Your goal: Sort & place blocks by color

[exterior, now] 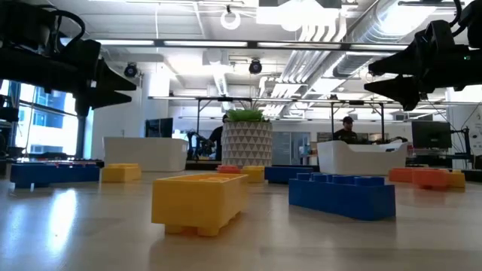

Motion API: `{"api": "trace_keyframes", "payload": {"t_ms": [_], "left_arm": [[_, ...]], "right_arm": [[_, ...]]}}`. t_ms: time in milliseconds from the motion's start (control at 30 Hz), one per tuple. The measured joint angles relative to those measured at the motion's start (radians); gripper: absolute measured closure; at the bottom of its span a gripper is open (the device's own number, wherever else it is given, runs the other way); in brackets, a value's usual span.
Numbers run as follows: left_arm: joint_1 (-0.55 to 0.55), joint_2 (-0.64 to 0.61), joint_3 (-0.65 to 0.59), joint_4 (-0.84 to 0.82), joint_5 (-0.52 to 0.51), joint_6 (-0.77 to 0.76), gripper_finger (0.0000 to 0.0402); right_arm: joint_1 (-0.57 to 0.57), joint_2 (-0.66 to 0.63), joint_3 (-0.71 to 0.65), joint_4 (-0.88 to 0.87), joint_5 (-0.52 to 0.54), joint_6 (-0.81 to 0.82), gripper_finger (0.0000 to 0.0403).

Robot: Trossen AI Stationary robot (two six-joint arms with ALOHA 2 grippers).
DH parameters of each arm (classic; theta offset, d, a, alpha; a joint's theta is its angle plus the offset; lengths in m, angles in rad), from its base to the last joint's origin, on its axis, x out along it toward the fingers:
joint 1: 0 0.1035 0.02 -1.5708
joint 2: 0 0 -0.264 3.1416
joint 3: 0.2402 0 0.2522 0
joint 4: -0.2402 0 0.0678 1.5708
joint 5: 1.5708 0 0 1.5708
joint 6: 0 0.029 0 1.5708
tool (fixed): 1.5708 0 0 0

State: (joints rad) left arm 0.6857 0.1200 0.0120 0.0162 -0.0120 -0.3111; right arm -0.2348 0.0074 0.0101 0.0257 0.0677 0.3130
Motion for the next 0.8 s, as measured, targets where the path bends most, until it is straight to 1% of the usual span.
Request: {"api": "trace_keyframes", "payload": {"t_ms": [533,700,800], "left_arm": [[0.0,0.0,0.0,0.0,-0.008,-0.004,0.0183],[0.0,0.0,0.0,0.002,-0.002,-0.026,0.0183],[0.0,0.0,0.0,0.004,-0.019,-0.018,0.0183]], "right_arm": [[0.0,0.0,0.0,0.0,0.0,0.0,0.0139],[0.0,0.0,0.0,0.0,0.0,0.0,0.0139],[0.0,0.0,0.0,0.0,0.0,0.0,0.0139]]}}
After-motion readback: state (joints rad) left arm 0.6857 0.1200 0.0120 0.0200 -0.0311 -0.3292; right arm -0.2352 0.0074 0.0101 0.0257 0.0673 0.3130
